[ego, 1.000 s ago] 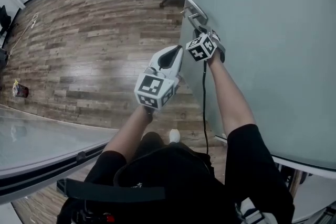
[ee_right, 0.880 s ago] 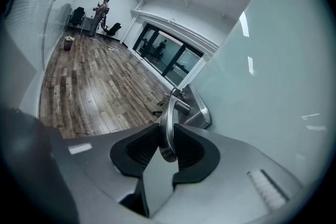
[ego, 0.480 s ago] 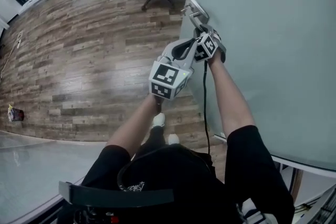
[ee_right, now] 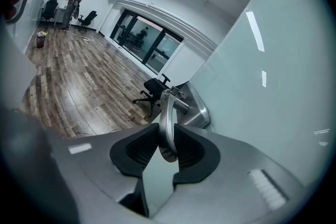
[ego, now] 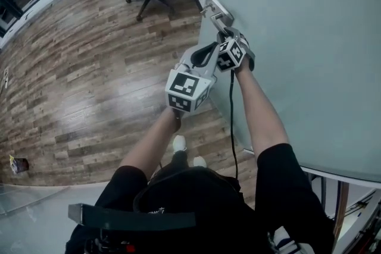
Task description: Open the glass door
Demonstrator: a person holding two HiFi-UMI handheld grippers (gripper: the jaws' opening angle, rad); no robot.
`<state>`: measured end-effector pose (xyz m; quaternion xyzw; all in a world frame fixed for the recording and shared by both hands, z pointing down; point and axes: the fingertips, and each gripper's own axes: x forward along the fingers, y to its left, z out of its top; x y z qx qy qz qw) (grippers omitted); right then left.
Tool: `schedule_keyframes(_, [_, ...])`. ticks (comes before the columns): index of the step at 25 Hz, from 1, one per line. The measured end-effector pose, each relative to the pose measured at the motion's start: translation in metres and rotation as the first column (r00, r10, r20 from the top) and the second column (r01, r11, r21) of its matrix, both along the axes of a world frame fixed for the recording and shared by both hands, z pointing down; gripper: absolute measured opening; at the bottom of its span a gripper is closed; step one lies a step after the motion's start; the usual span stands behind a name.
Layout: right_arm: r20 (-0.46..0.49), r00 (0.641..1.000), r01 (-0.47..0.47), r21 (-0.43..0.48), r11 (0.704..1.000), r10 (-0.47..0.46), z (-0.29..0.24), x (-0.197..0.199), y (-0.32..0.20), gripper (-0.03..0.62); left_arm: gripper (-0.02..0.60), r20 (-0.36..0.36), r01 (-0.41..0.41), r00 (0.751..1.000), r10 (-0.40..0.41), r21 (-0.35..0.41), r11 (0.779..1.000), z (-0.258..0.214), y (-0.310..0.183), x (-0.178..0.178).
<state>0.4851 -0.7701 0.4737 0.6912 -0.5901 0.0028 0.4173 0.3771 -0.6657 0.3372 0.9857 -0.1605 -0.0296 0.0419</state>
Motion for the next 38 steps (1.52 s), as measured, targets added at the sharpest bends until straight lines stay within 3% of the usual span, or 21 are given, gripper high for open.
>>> schedule_keyframes(8, [-0.006,0.997,-0.073,-0.002,0.997,0.073,-0.003,0.044,0.003,0.092,0.0,0.016,-0.03,0.999,0.03,-0.025,0.999,0.01,-0.005,0.019])
schedule_keyframes(18, [0.0,0.993,-0.119,-0.014,0.993,0.119,-0.005,0.069,0.005,0.095,0.0,0.016,-0.056,0.998,0.056,-0.025,0.998,0.01,-0.001,0.02])
schedule_keyframes(27, [-0.033,0.993,-0.109,0.104,0.989,0.113,-0.024,0.054,0.014,0.141,0.0,0.005,-0.016,1.0,0.016,-0.016,1.0,0.004,-0.006,0.002])
schedule_keyframes(29, [0.008,0.996,-0.092,0.166,0.982,0.092,-0.038,0.042,0.021,0.136,0.0,0.0,0.005,1.0,-0.005,-0.017,1.0,0.002,-0.007,-0.004])
schedule_keyframes(33, [0.187,0.982,-0.064,0.314,0.947,0.005,-0.071,0.006,0.055,0.095,0.0,-0.028,0.027,0.999,-0.027,-0.01,1.0,-0.008,0.004,-0.02])
schedule_keyframes(38, [0.412,0.897,-0.03,0.419,0.907,-0.161,-0.092,-0.053,0.125,0.038,0.0,-0.064,0.092,0.994,-0.092,-0.008,0.996,-0.022,0.028,-0.054])
